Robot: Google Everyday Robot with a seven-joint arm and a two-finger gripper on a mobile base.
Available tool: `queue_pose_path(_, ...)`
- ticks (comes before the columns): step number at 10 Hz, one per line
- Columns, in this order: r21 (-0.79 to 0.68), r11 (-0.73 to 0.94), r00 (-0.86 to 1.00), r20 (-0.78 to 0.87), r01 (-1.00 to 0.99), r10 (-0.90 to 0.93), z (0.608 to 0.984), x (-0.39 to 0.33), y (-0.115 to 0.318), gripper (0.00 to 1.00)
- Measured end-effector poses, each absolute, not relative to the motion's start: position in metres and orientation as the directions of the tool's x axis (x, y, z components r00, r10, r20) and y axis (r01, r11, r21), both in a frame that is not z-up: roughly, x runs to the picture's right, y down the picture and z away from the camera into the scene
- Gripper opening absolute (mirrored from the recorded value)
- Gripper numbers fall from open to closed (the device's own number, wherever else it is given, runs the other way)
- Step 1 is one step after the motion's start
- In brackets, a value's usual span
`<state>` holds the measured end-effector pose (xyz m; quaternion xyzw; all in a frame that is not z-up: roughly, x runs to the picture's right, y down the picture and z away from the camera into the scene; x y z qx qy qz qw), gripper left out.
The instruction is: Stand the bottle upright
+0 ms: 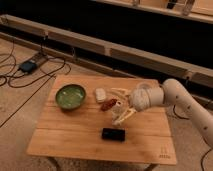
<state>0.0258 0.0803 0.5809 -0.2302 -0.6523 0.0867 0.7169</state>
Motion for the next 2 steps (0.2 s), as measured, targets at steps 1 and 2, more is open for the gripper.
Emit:
queue_pose_path(1, -0.429, 0.886, 0.171, 0.900, 0.176, 0.402, 0.5695, 0.0206, 0.0795, 0.80)
queue_pose_path(2, -0.419, 0.890, 0.188, 0.903, 0.181, 0.387, 0.5633, 0.0170, 0.0796, 0.80)
